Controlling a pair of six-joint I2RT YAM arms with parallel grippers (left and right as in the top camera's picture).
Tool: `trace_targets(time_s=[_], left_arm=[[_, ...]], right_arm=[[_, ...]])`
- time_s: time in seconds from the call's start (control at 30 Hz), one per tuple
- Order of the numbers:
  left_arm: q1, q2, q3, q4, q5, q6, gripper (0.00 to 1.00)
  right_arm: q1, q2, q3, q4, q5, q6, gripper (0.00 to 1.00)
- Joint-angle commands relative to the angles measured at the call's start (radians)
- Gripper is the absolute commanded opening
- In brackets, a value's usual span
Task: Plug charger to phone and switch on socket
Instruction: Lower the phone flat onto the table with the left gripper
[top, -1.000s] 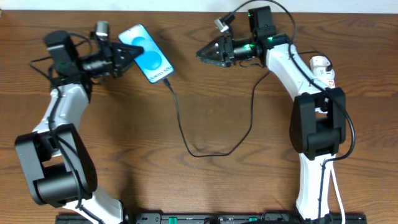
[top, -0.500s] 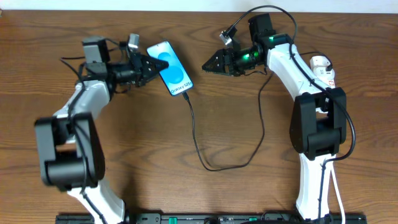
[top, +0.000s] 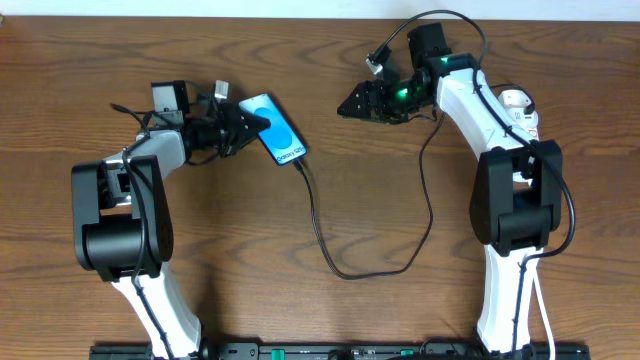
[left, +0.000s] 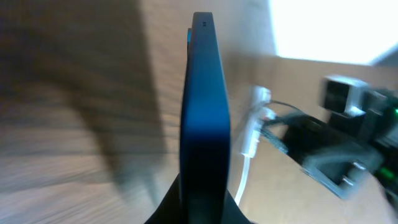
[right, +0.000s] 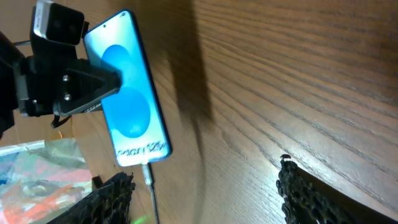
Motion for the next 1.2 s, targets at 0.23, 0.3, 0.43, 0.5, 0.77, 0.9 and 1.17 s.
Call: trace_targets(time_s=[0.23,0.3,0.43,0.5,0.77,0.9,1.17], left_arm=[[-0.004,-0.002,0.007,-0.111,-0.195,0.061,0.07],[-0.005,-0.002,0.007,-0.13,-0.218,0.061,0.07],[-0.008,-0.002,0.007,-0.193,-0.275,0.061,0.07],[-0.008,-0.002,0.007,-0.223,-0.301,0.061,0.08],[-0.008,-0.002,0.007,-0.275,-0.377,0.062,0.43],[-0.008,-0.002,0.007,-0.28,-0.38,0.062,0.49],[-0.008,-0.012,0.007,-0.411,-0.54,0.061,0.72]], right_arm=[[0.001,-0.009,0.004,-0.013,0.026,-0.025,0.73],[0.002,-0.009,0.004,-0.014,0.027,-0.025,0.73],[0.003,-0.009,0.004,-0.013,0.03,-0.025,0.73],[0.003,-0.009,0.004,-0.013,0.03,-0.025,0.73],[0.003,-0.009,0.004,-0.016,0.03,-0.025,0.74],[0.003,-0.009,0.004,-0.016,0.03,-0.025,0.75],[0.003,-0.009,0.004,-0.014,0.031,-0.028,0.76]])
